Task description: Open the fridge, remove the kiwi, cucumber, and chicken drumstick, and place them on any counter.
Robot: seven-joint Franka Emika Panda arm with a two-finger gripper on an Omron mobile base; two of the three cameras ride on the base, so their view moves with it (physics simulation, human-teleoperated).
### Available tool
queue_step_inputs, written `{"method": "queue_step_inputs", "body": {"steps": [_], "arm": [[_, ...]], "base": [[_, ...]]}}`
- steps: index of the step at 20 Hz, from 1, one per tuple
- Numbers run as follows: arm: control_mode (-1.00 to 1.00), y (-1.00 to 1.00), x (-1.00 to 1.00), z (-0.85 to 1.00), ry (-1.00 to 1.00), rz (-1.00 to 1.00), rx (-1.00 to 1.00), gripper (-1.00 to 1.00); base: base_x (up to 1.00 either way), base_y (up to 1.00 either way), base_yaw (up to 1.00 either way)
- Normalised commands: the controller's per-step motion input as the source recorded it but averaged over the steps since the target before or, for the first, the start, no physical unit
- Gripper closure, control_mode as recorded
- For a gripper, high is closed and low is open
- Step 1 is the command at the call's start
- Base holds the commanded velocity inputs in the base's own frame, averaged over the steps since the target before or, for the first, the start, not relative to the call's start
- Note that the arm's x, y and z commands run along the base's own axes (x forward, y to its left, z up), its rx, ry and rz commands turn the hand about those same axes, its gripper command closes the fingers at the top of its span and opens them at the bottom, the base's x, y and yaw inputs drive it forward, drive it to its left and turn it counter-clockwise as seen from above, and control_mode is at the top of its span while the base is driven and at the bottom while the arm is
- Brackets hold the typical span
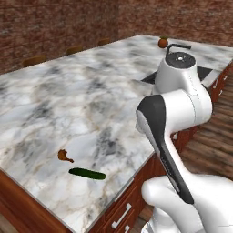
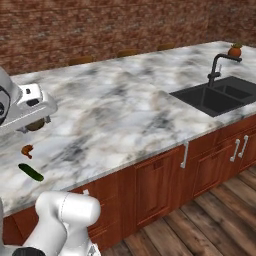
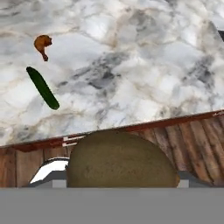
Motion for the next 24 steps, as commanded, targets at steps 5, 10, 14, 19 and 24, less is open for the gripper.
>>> {"method": "queue_step_inputs", "body": {"steps": [5,10,14,19,24], "arm": [[-1.0,0.24,0.78,-0.64,0.52,0.36,-0.13,1.0],[-1.0,0.04,1.0,-0.73,0.51,0.34,0.0,1.0],[-1.0,0.41,1.0,-1.0,0.24,0.17,-0.13,1.0],[-1.0,0.21,0.97,-0.94,0.06,0.09,-0.09,1.0],[-1.0,0.0,0.76,-0.81,-0.02,0.12,0.01,1.0]], "base": [[0.0,0.0,0.0],[0.0,0.0,0.0],[0.0,0.0,0.0],[0.0,0.0,0.0],[0.0,0.0,0.0]]}}
